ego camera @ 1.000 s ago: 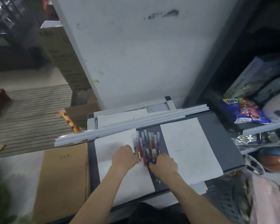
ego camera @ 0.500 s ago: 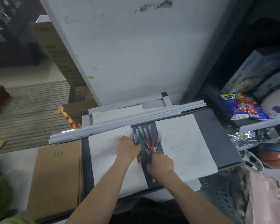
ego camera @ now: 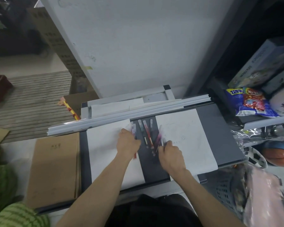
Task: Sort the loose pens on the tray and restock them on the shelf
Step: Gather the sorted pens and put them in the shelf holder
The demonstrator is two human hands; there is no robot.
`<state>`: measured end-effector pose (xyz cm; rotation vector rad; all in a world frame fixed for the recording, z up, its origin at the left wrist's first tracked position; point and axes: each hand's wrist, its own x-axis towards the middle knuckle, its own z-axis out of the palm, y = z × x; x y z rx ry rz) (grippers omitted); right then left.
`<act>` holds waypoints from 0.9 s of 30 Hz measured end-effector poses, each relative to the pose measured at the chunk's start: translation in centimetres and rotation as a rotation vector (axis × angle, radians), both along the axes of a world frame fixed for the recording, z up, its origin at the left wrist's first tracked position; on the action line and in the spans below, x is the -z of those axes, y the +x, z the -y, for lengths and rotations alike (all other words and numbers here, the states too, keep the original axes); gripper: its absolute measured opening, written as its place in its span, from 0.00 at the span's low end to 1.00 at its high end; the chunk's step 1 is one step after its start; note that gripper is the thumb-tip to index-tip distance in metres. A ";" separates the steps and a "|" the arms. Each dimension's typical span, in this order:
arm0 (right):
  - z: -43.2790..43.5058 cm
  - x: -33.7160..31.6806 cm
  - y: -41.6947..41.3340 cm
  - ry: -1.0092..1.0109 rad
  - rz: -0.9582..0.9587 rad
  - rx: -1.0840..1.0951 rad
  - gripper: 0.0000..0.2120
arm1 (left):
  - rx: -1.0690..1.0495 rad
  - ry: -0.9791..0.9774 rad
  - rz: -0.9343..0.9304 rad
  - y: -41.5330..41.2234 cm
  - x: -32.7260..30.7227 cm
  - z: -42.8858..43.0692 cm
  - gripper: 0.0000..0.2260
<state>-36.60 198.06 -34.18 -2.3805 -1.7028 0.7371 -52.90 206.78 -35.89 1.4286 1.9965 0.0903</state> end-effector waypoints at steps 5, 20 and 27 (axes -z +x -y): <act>-3.5 0.3 0.8 -0.112 -0.003 0.115 0.16 | -0.008 0.014 -0.019 -0.2 1.0 -0.1 0.18; -8.4 1.4 -5.9 -0.192 0.084 -0.024 0.30 | -0.040 0.068 0.058 -1.6 2.0 0.1 0.13; -8.8 2.4 -6.4 -0.187 0.105 -0.018 0.17 | 0.028 0.077 0.051 -1.1 3.7 0.8 0.17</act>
